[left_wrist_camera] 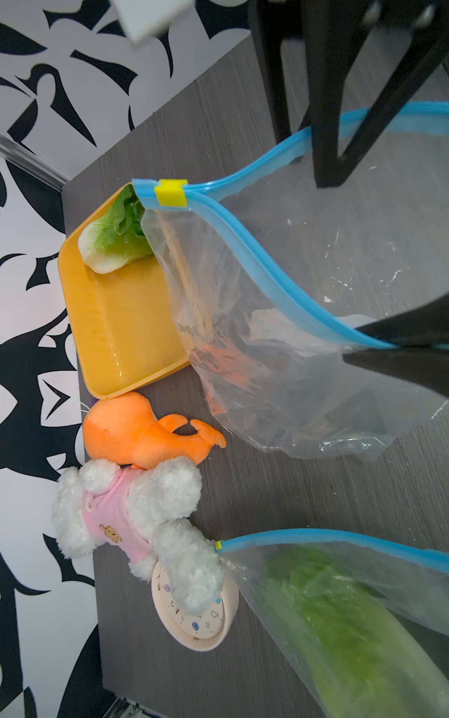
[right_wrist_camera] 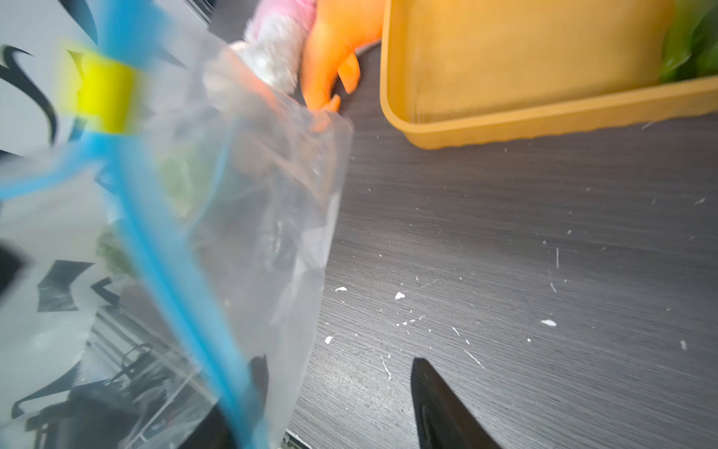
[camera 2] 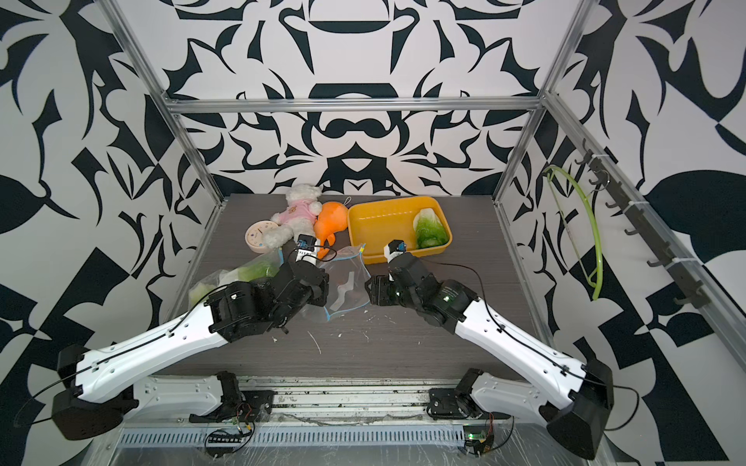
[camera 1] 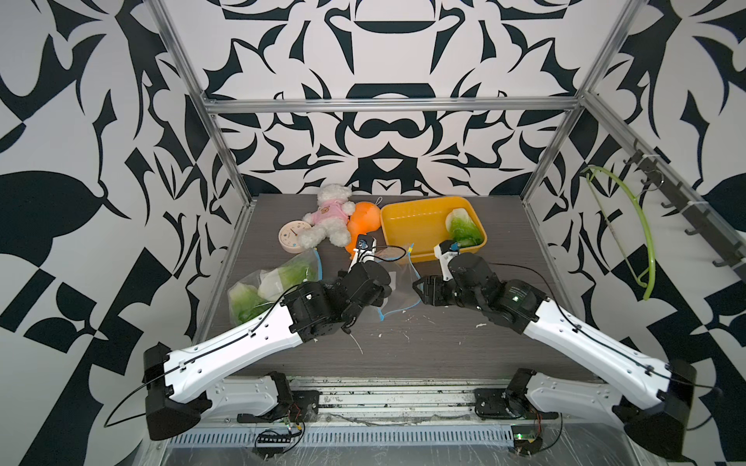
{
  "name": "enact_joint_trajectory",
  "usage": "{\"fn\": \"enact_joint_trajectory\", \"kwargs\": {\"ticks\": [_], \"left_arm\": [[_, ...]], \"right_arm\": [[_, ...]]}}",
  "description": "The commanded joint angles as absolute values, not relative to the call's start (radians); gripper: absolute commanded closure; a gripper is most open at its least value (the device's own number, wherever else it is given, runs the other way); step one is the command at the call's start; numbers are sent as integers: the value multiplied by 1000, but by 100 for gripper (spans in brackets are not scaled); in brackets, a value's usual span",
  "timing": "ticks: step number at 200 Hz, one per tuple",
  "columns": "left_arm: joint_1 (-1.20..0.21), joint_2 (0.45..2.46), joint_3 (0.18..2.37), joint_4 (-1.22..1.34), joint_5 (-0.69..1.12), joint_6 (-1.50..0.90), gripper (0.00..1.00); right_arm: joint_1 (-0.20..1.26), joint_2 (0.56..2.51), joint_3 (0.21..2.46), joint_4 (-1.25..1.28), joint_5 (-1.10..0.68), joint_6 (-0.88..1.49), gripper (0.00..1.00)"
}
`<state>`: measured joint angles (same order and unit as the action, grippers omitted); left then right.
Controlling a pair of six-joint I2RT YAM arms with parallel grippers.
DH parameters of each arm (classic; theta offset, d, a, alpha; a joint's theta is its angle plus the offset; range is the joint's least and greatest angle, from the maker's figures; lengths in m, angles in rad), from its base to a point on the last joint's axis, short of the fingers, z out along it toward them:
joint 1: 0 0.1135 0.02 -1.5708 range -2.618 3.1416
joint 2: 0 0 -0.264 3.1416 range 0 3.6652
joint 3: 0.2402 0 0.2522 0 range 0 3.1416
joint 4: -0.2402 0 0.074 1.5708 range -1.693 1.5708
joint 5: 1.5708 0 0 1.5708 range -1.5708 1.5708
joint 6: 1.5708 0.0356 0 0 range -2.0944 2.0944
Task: Put the chinese cabbages into a zipper bag and zip it
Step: Open the zipper of the food storage bag at the center of the board, then pick up the Chinese cabbage from the basket.
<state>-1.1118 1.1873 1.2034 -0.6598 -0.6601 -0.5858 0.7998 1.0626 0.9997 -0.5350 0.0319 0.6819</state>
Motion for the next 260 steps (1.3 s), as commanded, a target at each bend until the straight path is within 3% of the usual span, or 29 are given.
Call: {"fn": "enact_joint_trajectory", "kwargs": {"ticks": [1, 86, 148, 201, 260], "left_arm": [[-1100, 1218, 1197, -625, -635, -598, 100], [-1047, 1267, 1188, -576, -569, -599, 100], [-1016, 1314, 1178, -525, -517, -592, 100], [-1009, 1325, 1189, -538, -502, -588, 100], [-1009, 1299, 1153, -500, -474, -592, 100]], "right_arm": [[795, 1044, 1071, -568, 57, 634, 39], [721, 1007, 1124, -569, -10, 623, 38], [428, 1075, 1132, -488, -146, 638, 35], [190, 1211, 1043, -276, -258, 859, 27], [100, 1394, 1011, -112, -243, 960, 20]]}}
